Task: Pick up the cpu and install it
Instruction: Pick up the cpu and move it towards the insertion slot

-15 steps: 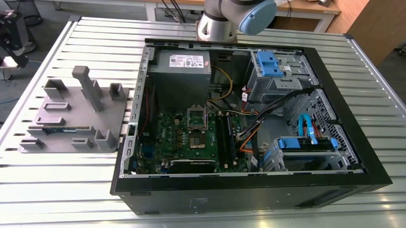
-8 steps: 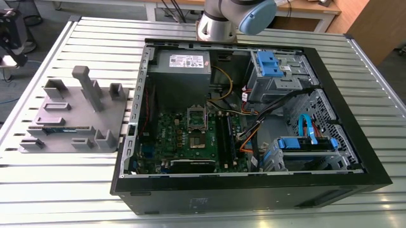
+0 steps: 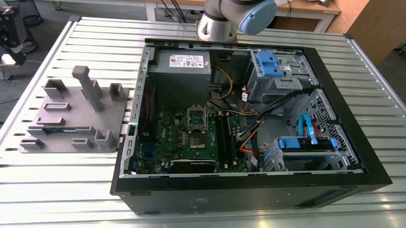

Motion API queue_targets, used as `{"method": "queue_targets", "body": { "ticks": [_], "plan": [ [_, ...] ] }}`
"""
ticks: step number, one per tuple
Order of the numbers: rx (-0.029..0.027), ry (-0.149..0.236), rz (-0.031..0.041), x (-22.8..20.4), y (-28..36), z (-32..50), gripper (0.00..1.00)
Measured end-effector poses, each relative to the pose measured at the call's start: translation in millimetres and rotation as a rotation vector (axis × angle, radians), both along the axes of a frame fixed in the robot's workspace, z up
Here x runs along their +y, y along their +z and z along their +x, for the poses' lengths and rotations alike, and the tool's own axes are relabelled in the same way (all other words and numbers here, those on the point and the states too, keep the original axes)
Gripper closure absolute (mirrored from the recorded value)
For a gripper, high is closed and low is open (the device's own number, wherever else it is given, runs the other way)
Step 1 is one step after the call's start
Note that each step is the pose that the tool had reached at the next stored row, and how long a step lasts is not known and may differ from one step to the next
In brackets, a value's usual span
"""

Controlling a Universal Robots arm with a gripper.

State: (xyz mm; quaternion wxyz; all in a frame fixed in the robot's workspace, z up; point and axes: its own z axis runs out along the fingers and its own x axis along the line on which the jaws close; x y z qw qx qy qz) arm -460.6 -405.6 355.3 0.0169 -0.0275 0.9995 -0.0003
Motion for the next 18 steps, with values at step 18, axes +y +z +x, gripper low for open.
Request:
{"method": "queue_targets", "body": {
  "ticks": [18],
  "plan": [
    [0.0,0.0,0.0,0.0,7.2,0.0,0.53]
  ]
}}
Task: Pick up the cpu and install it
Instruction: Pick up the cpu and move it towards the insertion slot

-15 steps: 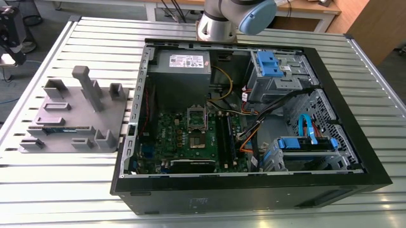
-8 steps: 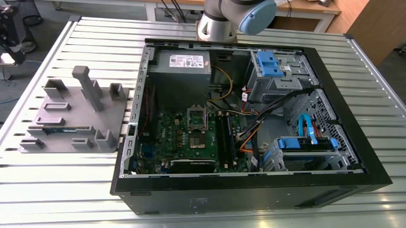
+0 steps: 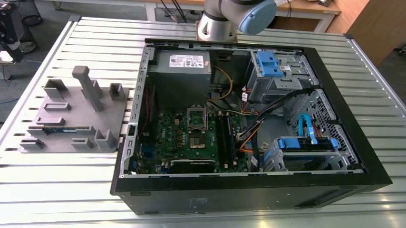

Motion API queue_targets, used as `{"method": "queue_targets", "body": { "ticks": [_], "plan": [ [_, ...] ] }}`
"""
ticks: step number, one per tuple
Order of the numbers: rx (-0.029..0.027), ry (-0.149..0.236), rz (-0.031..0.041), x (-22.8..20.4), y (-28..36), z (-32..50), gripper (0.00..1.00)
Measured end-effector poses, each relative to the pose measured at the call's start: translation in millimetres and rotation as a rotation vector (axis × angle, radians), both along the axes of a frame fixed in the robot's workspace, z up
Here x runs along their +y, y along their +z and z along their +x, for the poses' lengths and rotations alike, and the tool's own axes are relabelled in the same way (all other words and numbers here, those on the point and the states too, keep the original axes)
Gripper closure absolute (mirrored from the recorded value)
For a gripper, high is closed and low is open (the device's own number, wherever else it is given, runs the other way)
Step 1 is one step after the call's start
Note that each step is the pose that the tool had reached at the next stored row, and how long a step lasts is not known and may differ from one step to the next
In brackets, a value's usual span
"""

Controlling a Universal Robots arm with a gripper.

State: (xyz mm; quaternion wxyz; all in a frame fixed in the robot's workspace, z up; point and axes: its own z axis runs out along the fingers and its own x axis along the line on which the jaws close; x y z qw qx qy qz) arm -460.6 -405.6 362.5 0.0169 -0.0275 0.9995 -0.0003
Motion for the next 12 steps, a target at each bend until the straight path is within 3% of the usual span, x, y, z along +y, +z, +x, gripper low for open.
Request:
{"method": "queue_targets", "body": {
  "ticks": [12],
  "plan": [
    [0.0,0.0,0.0,0.0,7.8,0.0,0.53]
  ]
}}
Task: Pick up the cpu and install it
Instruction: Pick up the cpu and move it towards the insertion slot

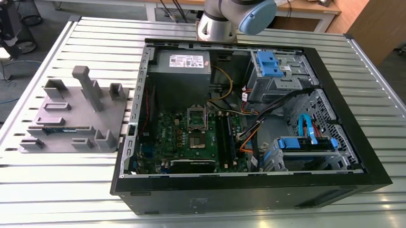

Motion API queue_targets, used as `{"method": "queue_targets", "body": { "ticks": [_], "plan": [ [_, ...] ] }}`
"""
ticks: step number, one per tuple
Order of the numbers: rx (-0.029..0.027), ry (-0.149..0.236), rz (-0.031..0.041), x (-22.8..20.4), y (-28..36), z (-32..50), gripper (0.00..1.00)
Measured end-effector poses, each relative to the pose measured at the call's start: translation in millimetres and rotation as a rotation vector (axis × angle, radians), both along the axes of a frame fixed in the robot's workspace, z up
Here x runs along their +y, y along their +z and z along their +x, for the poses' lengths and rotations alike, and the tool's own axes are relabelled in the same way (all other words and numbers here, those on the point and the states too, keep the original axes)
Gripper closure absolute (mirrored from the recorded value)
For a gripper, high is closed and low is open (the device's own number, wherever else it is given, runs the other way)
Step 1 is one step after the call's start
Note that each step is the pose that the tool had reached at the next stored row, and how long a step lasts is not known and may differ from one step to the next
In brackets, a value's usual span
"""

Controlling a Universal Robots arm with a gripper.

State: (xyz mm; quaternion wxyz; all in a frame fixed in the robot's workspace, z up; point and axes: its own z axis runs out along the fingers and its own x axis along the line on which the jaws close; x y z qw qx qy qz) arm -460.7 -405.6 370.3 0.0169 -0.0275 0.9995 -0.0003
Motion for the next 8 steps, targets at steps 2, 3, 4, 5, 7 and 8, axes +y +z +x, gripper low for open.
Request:
{"method": "queue_targets", "body": {
  "ticks": [2,3,4,5,7,8],
  "plan": [
    [-0.0001,0.0,0.0001,0.0,0.0,0.0,0.53],
    [-0.0002,0.0,0.0001,0.0,0.0,0.0,0.53],
    [-0.0001,0.0,0.0001,0.0,0.0,0.0,0.53],
    [0.0,0.0,0.0,0.0,0.1,0.1,0.53],
    [0.0002,0.0,-0.0001,0.0,0.3,1.2,0.53],
    [0.0,0.0,0.0,-0.1,0.1,2.1,0.53]
  ]
}}
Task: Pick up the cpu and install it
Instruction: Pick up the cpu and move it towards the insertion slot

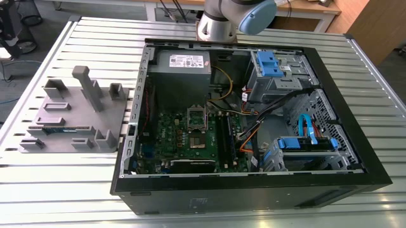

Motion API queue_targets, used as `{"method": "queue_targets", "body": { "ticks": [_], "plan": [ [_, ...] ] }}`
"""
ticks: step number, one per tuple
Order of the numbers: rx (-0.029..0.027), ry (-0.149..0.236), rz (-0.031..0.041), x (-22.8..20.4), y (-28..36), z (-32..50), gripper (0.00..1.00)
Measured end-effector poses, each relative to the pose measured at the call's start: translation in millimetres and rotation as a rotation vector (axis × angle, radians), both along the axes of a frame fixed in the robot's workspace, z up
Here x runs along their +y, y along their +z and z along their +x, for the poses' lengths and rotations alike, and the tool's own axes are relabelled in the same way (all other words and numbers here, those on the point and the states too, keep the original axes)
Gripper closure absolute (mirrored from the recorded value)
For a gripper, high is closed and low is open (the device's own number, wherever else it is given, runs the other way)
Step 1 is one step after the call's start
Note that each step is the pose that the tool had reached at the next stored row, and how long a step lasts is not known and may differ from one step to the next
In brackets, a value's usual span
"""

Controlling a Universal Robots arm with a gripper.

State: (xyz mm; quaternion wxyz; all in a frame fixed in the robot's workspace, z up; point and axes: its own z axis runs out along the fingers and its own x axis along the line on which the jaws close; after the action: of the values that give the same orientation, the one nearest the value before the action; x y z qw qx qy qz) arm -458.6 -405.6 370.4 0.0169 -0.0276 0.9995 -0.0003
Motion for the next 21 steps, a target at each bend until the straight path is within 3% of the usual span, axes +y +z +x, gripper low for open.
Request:
{"method": "queue_targets", "body": {
  "ticks": [21],
  "plan": [
    [-0.0001,0.0,0.0,0.1,-0.1,29.3,0.53]
  ]
}}
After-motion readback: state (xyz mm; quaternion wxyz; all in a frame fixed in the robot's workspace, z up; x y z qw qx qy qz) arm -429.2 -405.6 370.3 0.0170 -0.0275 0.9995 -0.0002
